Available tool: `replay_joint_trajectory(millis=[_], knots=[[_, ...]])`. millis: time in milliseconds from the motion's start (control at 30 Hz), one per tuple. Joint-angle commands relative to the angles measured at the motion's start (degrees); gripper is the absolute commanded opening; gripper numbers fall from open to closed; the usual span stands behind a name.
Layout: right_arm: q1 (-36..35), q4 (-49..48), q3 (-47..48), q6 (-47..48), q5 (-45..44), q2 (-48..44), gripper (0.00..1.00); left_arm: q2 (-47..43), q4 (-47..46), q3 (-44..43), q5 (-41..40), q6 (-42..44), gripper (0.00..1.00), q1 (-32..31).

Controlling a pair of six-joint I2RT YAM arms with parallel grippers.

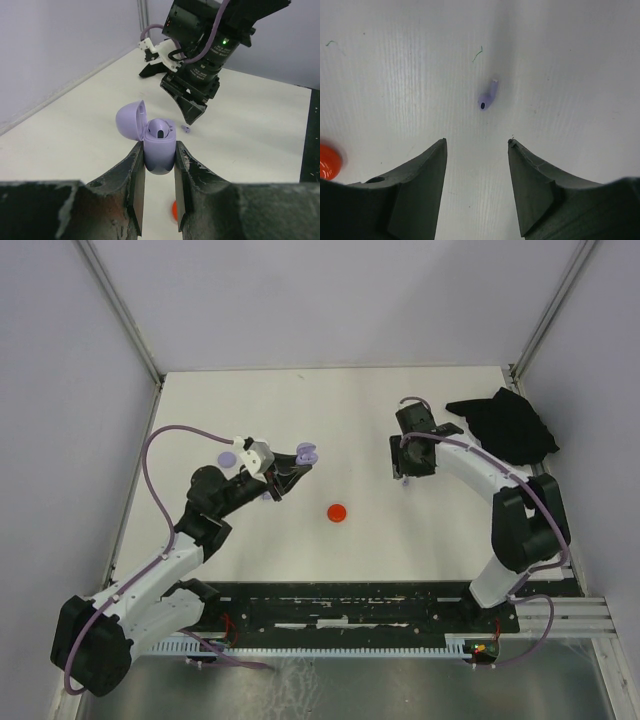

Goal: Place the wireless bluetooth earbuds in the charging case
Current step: Adjust the earbud at the center of the board.

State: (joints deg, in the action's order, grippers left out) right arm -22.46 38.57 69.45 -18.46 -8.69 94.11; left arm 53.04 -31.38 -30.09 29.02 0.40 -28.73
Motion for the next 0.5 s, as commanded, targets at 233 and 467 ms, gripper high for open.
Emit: replay_joint_trajectory(millis=[233, 467], knots=[[3.28, -5.58, -0.21, -4.98, 3.45, 10.97, 0.61, -0.48, -1.63, -2.16, -0.14, 2.26, 0.03, -0.19], [3.49, -6.92, 0.18, -7.25, 11.10, 14.19, 0.61, 0.03, -1.93, -2.22, 0.16, 2.06, 0.03, -0.21]])
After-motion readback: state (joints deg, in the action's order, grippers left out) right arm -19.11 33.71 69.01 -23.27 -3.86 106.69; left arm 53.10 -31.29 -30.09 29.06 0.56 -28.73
